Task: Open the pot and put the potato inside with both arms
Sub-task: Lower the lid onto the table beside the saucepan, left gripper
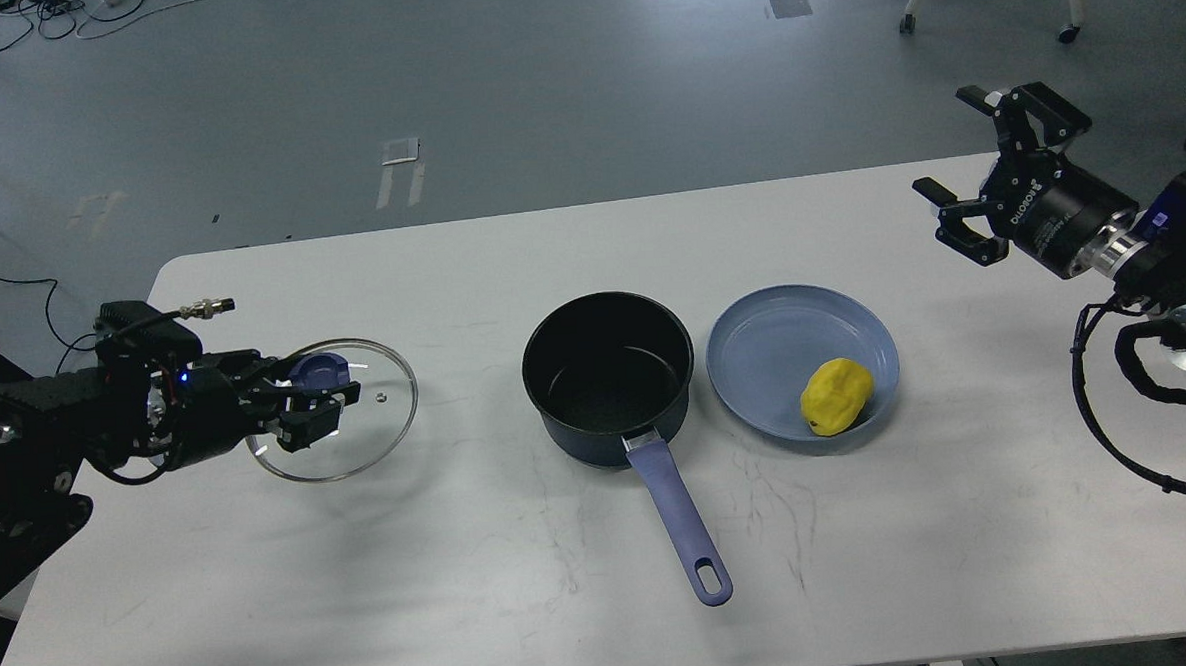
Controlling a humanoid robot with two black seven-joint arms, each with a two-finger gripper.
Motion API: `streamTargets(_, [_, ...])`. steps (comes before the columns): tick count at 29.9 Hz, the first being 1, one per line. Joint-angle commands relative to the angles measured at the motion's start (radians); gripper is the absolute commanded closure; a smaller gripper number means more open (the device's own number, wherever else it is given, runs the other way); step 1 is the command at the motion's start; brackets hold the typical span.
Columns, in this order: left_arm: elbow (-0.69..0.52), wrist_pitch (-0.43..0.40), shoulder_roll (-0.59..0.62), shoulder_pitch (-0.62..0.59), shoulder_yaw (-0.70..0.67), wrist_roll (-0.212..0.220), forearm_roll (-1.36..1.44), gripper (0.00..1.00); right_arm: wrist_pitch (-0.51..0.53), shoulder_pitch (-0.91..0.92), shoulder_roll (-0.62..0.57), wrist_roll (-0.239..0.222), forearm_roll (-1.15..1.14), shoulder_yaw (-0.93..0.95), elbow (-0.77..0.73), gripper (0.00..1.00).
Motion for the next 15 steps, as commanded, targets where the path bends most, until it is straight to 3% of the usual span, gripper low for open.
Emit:
streamTargets(1, [0.044,0.043,-0.025,0.044,-0.003,0.0,-0.004,0.63,0.0,0.0,0.0,0.0,0.0,0.0,0.001,0.0])
streamTargets(15, [0.193,0.185,-0.104,0.102,0.009,0.0,-0.006,0.63,0.0,0.0,-0.007,0.0,0.0,0.0,0.003,0.0])
